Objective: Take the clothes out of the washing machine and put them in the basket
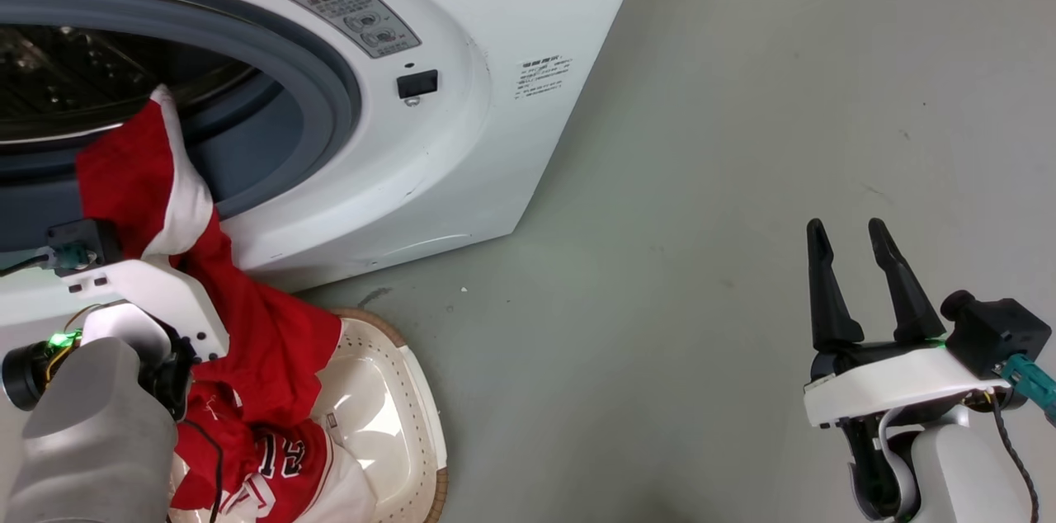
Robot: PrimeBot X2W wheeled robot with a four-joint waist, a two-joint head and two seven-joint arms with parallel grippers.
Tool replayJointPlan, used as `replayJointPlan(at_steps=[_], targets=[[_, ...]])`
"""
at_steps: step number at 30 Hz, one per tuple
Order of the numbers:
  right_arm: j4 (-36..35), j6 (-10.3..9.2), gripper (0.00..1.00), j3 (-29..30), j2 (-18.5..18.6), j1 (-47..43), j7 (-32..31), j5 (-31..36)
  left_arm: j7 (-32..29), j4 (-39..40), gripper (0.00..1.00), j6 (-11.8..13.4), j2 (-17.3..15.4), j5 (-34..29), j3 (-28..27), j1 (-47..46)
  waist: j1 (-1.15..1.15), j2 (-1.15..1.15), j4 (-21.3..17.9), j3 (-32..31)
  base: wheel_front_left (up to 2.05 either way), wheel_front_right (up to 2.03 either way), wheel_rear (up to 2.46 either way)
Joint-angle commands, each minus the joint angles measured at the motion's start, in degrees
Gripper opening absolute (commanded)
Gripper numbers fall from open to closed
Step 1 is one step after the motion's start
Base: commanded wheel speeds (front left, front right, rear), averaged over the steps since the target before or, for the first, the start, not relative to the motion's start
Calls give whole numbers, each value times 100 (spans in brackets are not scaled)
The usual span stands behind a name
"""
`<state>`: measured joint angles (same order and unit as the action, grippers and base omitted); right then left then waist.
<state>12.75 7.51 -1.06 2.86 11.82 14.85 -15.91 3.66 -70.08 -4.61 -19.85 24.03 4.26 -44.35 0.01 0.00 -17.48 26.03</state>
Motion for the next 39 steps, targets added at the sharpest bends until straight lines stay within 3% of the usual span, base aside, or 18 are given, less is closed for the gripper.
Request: replayJointPlan(at_steps=[1,17,28,39], targets=[[14,-4,100,17,4,42,29,16,78,-5,0,-13,-23,30,13,-52,-1,0,20,-62,0,0,0],[-81,-3,100,252,4,-459,-186,300,1124,305,0,-155,460,-22,236,973,-1,0,498,-1242,0,0,0],[-454,-4,100,328,4,-895,-559,437,1158,1699,0,26,790,-121,282,2446,-1,0,703,-1756,0,0,0],[-770,-4,100,322,4,-913,-677,405,592,2720,0,240,978,111,324,3645,-1,0,685,-1488,0,0,0]])
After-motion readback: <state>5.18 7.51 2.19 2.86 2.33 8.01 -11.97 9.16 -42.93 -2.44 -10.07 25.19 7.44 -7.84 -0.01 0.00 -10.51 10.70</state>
